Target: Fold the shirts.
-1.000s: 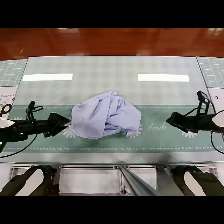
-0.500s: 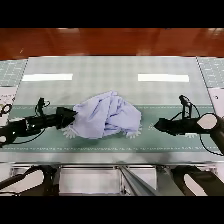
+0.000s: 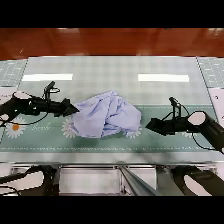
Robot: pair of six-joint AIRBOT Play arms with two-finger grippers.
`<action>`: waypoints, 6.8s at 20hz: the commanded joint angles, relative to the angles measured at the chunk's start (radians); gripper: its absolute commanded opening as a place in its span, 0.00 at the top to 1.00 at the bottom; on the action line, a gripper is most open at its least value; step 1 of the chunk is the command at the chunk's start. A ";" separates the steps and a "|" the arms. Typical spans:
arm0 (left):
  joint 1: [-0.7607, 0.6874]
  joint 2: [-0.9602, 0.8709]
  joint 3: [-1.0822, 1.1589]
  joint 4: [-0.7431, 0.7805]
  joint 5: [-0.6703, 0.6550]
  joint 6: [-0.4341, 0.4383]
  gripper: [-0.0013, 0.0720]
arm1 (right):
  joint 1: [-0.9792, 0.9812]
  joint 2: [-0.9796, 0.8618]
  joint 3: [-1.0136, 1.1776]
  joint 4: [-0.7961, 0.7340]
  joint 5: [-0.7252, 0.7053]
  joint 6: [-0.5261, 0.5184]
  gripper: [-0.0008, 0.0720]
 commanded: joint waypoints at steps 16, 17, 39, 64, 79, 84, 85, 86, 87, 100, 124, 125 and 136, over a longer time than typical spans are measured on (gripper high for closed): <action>0.064 0.182 0.277 -0.027 -0.042 -0.121 0.96 | 0.045 -0.306 0.713 0.092 0.233 -0.194 0.95; 0.076 0.220 0.365 -0.065 -0.022 -0.135 0.96 | 0.036 -0.282 0.850 -0.009 0.258 -0.139 0.96; 0.163 0.740 1.238 0.377 -0.105 -0.327 0.96 | 0.031 0.278 1.479 -0.539 0.709 0.089 0.95; -0.026 -0.029 0.441 0.338 0.418 -0.269 0.96 | -0.121 -0.737 1.183 -0.066 0.061 -0.127 0.95; 0.342 0.198 0.290 0.360 -0.092 -0.351 0.29 | -0.454 -0.476 0.935 -0.173 0.391 -0.019 0.43; 0.341 0.244 -0.103 0.270 -0.074 -0.260 0.29 | -0.491 -0.279 0.417 -0.049 0.189 -0.137 0.43; 0.341 0.232 -0.133 0.255 -0.055 -0.257 0.29 | -0.503 -0.262 0.385 -0.026 0.196 -0.166 0.43; 0.341 0.217 -0.148 0.252 -0.038 -0.258 0.29 | -0.510 -0.248 0.367 -0.023 0.204 -0.178 0.43; 0.341 0.198 -0.151 0.252 -0.031 -0.258 0.29 | -0.512 -0.237 0.359 -0.025 0.214 -0.188 0.43; 0.248 0.037 -0.147 0.044 0.128 -0.164 0.31 | -0.511 -0.225 0.358 -0.023 0.233 -0.213 0.43; 0.220 0.025 -0.059 0.058 0.071 -0.164 0.96 | -0.378 -0.572 0.493 0.090 0.216 -0.385 0.51; 0.220 0.025 -0.059 0.058 0.069 -0.164 0.96 | -0.358 -0.581 0.508 0.090 0.213 -0.367 0.70; 0.187 0.257 0.446 -0.128 0.127 -0.216 0.96 | -0.347 -0.365 1.182 -0.135 0.335 -0.137 0.96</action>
